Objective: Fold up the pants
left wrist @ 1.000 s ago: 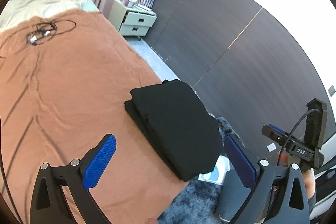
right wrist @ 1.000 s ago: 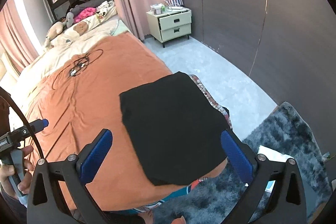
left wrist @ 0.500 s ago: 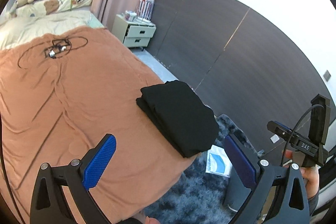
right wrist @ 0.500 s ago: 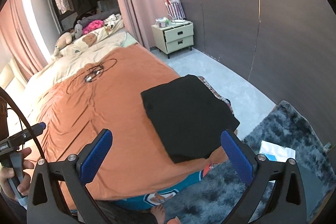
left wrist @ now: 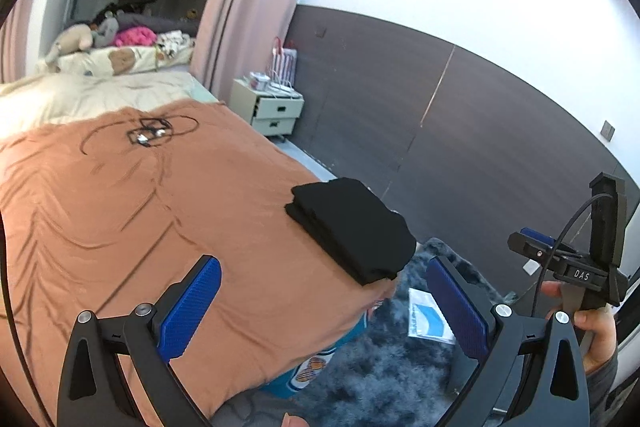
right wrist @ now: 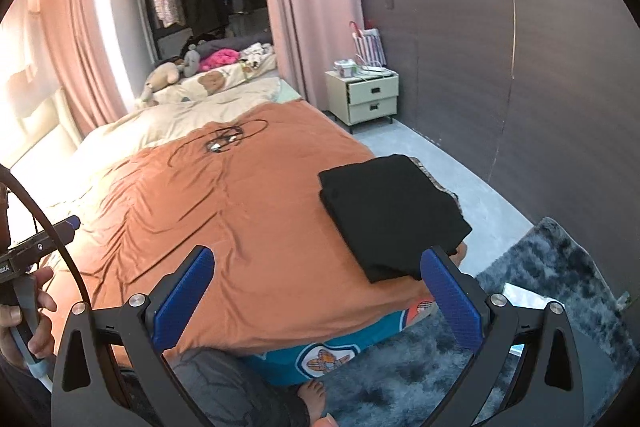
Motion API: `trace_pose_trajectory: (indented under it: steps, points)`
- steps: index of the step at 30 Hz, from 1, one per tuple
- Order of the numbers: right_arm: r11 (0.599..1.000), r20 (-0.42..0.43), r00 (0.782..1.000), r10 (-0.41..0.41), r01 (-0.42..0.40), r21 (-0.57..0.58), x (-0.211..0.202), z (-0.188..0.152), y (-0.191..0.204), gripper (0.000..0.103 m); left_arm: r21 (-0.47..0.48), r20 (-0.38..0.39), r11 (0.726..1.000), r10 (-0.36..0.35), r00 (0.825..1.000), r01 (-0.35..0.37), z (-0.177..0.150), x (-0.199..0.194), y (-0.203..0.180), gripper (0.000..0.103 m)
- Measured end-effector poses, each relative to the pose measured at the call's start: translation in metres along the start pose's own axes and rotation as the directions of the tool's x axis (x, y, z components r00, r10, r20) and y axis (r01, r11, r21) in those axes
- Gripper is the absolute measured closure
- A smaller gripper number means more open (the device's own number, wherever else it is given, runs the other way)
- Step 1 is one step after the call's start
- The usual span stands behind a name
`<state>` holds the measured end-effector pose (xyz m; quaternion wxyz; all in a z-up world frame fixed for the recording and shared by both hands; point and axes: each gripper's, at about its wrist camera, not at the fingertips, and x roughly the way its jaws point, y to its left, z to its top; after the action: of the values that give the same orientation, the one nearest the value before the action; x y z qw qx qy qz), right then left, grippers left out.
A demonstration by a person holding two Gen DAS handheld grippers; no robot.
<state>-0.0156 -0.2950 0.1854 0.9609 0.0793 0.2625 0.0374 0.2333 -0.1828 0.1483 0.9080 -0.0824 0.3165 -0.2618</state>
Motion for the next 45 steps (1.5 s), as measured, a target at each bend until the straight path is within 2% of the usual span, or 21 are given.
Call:
trace_pose_trajectory:
  steps: [9,15,20,25,30,36,45]
  points:
    - [1.0,0.012,1.0,0.012,-0.012,-0.02,-0.022,-0.036,0.006,0.0,0.029,0.057,0.997,0.068,0.996,-0.07,-0.031,-0.06,0.002,0.0]
    - [1.0,0.078,0.997,0.013,-0.011,-0.021,-0.05,-0.063,0.02,0.0,0.011,0.098,0.995,0.1,0.99,-0.102,-0.063,-0.093,0.006,0.0]
    - [0.999,0.095,0.995,0.003,0.001,-0.039,-0.062,-0.093,0.029,0.0,0.004,0.127,0.99,0.136,0.982,-0.138,-0.085,-0.11,0.008,0.0]
    - [0.999,0.067,0.998,0.016,-0.013,-0.05,-0.058,-0.116,0.037,0.0,-0.001,0.157,0.983,0.179,0.971,-0.181,-0.104,-0.125,0.01,0.0]
    - [0.998,0.058,0.998,0.036,-0.033,-0.046,-0.054,-0.129,0.046,0.0,0.01,0.169,0.977,0.21,0.963,-0.214,-0.121,-0.139,0.012,0.0]
    - [0.999,0.063,0.998,0.019,-0.016,-0.046,-0.05,-0.149,0.062,0.0,0.035,0.193,0.97,0.228,0.954,-0.239,-0.141,-0.152,0.016,0.0]
    - [0.995,0.091,0.992,0.087,-0.082,-0.06,-0.061,-0.169,0.072,0.0,0.004,0.212,0.967,0.25,0.945,-0.256,-0.168,-0.169,0.029,0.0]
